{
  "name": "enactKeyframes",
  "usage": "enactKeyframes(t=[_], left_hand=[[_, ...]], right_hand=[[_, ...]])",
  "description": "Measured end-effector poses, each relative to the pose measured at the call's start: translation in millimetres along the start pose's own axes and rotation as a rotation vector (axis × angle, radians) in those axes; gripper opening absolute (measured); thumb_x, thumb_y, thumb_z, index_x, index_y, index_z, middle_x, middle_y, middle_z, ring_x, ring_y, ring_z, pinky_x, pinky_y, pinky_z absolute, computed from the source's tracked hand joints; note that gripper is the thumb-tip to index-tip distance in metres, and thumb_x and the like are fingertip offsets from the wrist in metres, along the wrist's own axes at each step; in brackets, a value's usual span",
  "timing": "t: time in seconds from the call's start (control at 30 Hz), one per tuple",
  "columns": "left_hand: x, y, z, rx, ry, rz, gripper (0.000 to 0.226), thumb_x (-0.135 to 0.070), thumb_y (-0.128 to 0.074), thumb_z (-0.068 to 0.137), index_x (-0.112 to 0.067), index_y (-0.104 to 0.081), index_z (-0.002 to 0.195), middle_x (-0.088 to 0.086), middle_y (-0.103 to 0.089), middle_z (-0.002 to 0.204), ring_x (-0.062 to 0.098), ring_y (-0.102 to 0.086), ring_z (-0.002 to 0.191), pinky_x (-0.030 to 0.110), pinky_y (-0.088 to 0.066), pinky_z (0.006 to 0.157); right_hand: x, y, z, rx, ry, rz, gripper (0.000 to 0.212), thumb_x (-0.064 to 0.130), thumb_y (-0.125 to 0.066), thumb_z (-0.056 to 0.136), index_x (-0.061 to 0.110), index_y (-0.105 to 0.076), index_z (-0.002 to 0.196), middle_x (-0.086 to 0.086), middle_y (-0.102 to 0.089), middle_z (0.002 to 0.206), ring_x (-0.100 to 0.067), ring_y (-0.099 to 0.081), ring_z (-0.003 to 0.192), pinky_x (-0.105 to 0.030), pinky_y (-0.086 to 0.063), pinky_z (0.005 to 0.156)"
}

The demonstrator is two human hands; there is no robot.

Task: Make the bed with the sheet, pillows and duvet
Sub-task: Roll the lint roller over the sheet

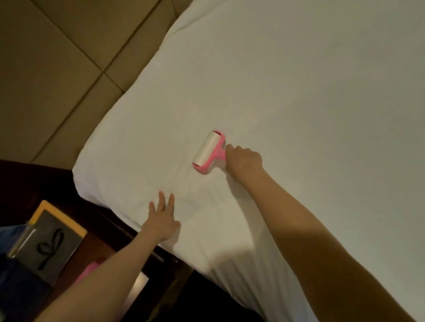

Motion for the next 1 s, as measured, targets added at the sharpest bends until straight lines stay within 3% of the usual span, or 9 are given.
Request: enactKeyframes(t=[0.1, 0.17, 0.3, 0.47, 0.63, 0.77, 1.0], left_hand=[[-5, -7, -5, -0.076, 0.041, 0.000, 0.084, -0.038, -0.037, 0.098, -0.010, 0.027, 0.145, 0.019, 0.030, 0.152, 0.042, 0.022, 0.141, 0.052, 0.002, 0.118], [-16, -8, -17, -0.145, 0.071, -0.020, 0.081, -0.037, -0.037, 0.099, -0.013, 0.023, 0.147, 0.014, 0.030, 0.153, 0.043, 0.018, 0.142, 0.055, -0.008, 0.115], [-38, -2, -31, -0.318, 0.120, -0.053, 0.071, -0.034, -0.036, 0.099, -0.010, 0.006, 0.151, 0.011, 0.012, 0.159, 0.033, 0.002, 0.146, 0.051, -0.012, 0.116], [-96, 4, -41, -0.486, -0.101, 0.059, 0.062, -0.035, -0.039, 0.099, -0.010, -0.017, 0.151, 0.010, -0.008, 0.160, 0.029, -0.008, 0.146, 0.045, -0.013, 0.117], [-189, -9, -59, -0.490, -0.300, 0.059, 0.057, -0.033, -0.039, 0.100, -0.008, -0.026, 0.149, 0.013, -0.023, 0.156, 0.029, -0.025, 0.142, 0.043, -0.027, 0.114], [-262, -44, -90, -0.461, -0.419, 0.096, 0.055, -0.032, -0.039, 0.100, -0.009, -0.028, 0.148, 0.015, -0.024, 0.155, 0.032, -0.029, 0.140, 0.043, -0.032, 0.109], [-352, -133, -129, -0.380, -0.500, 0.251, 0.054, -0.032, -0.041, 0.099, -0.012, -0.028, 0.147, 0.011, -0.023, 0.156, 0.031, -0.031, 0.138, 0.043, -0.034, 0.104]], right_hand=[[-29, -14, -18, 0.006, -0.042, 0.034, 0.039, 0.019, -0.044, 0.096, 0.011, -0.038, 0.134, -0.006, -0.058, 0.121, -0.029, -0.059, 0.110, -0.034, -0.041, 0.077], [-53, -26, -35, 0.020, -0.072, 0.022, 0.034, 0.021, -0.047, 0.095, 0.012, -0.042, 0.128, -0.005, -0.058, 0.118, -0.027, -0.060, 0.106, -0.032, -0.037, 0.072], [-109, -49, -79, 0.063, -0.130, 0.004, 0.033, 0.024, -0.047, 0.095, 0.013, -0.043, 0.125, -0.007, -0.058, 0.115, -0.028, -0.060, 0.104, -0.032, -0.037, 0.070], [-172, -77, -141, 0.075, -0.197, -0.010, 0.034, 0.024, -0.048, 0.093, 0.014, -0.043, 0.125, -0.006, -0.058, 0.116, -0.027, -0.060, 0.105, -0.032, -0.037, 0.071], [-249, -105, -213, 0.111, -0.286, -0.079, 0.032, 0.023, -0.048, 0.094, 0.015, -0.047, 0.125, -0.003, -0.059, 0.116, -0.025, -0.061, 0.107, -0.032, -0.043, 0.075], [-315, -140, -283, 0.135, -0.370, -0.069, 0.033, 0.023, -0.049, 0.093, 0.017, -0.047, 0.125, -0.002, -0.060, 0.116, -0.024, -0.061, 0.107, -0.031, -0.042, 0.074], [-403, -185, -377, 0.150, -0.440, -0.069, 0.034, 0.025, -0.049, 0.095, 0.018, -0.047, 0.128, -0.002, -0.057, 0.123, -0.023, -0.058, 0.115, -0.031, -0.044, 0.085]])
Point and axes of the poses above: each hand's wrist, its own z-axis towards the middle knuckle, its own y-axis out of the back of the hand, x = y × z, the point moved 4 cm from there along z, towards the middle knuckle
